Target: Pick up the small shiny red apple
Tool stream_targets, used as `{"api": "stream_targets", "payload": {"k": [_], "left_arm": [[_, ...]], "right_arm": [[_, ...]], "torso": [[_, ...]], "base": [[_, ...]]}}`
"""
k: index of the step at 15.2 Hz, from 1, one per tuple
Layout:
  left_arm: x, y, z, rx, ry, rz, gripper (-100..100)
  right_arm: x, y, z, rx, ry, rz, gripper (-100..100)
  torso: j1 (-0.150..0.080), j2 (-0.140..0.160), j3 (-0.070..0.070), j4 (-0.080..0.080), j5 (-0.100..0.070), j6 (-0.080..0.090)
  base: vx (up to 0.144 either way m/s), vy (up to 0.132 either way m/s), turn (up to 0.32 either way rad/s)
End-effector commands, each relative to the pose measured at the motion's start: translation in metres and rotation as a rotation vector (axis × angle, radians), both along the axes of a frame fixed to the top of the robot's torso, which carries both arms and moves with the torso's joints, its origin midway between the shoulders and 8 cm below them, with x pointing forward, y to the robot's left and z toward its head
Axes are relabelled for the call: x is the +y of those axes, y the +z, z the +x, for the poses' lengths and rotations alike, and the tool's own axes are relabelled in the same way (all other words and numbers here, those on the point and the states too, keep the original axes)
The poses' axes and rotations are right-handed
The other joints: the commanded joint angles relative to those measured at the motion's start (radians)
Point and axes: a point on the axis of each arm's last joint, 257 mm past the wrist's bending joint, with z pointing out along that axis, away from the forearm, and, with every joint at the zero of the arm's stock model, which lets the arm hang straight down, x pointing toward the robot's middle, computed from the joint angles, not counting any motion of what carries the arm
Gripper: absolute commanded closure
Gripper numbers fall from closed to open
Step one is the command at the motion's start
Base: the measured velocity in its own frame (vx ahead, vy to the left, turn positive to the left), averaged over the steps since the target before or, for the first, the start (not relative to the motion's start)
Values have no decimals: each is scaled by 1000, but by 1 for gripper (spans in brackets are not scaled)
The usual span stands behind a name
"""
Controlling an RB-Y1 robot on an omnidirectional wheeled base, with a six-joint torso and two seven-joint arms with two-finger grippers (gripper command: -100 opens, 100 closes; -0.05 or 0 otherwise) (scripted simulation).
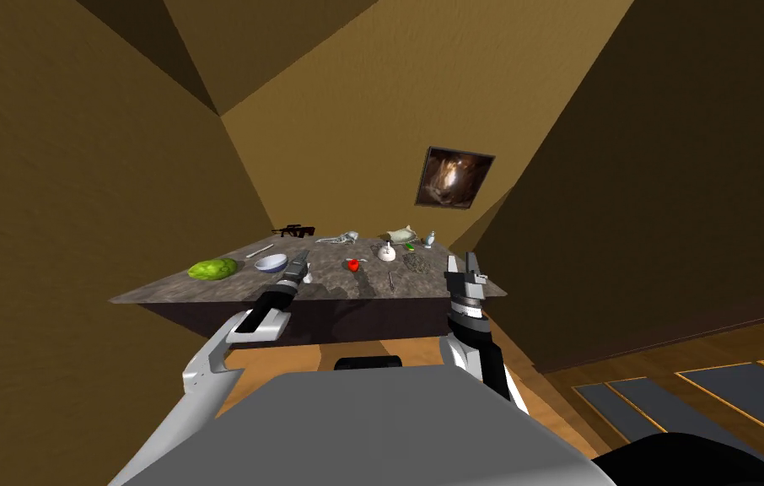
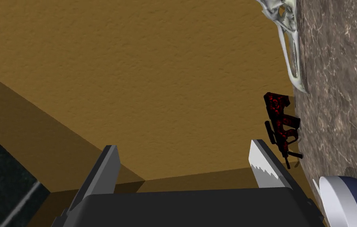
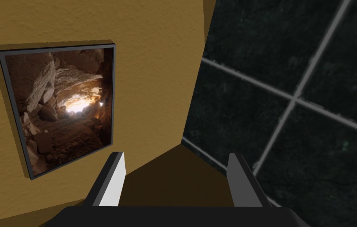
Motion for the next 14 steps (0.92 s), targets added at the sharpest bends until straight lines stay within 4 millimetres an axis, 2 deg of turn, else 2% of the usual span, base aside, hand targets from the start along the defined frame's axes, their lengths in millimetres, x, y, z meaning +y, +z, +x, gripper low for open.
{"api": "stream_targets", "payload": {"k": [1, 2, 5, 6, 9, 10, 13, 14], "left_arm": [[2, -5, 1, 23, 10, -3, -100], [13, -9, 10, 49, 29, -11, -100], [17, -19, 10, 86, 45, -16, -100], [29, -22, 18, 109, 66, -26, -100], [34, -32, 18, 149, 84, -32, -100], [46, -34, 26, 168, 105, -43, -100], [51, -45, 25, 212, 126, -51, -100], [62, -45, 32, 225, 147, -64, -100]], "right_arm": [[0, 0, 0, 0, 0, 0, 0], [0, 0, 0, 0, 0, 0, 0], [0, 0, 0, 0, 0, 0, 0], [0, 0, 0, 0, 0, 0, 0], [0, 0, 0, 0, 0, 0, 0], [0, 0, 0, 0, 0, 0, 0], [0, 0, 0, 0, 0, 0, 0], [0, 0, 0, 0, 0, 0, 0]], "torso": [[0, 0, 0, 0, 0, 0], [0, 0, 0, 0, 0, 0], [0, 0, 0, 0, 0, 0], [0, 0, 0, 0, 0, 0], [0, 0, 0, 0, 0, 0], [0, 0, 0, 0, 0, 0], [0, 0, 0, 0, 0, 0], [0, 0, 0, 0, 0, 0]], "base": [[-1, 2, 24], [-4, -2, -196], [-6, 7, -95], [-5, 0, -193], [-5, 7, -93], [-4, 1, -116], [-4, 6, -119], [-4, 1, -180]]}}
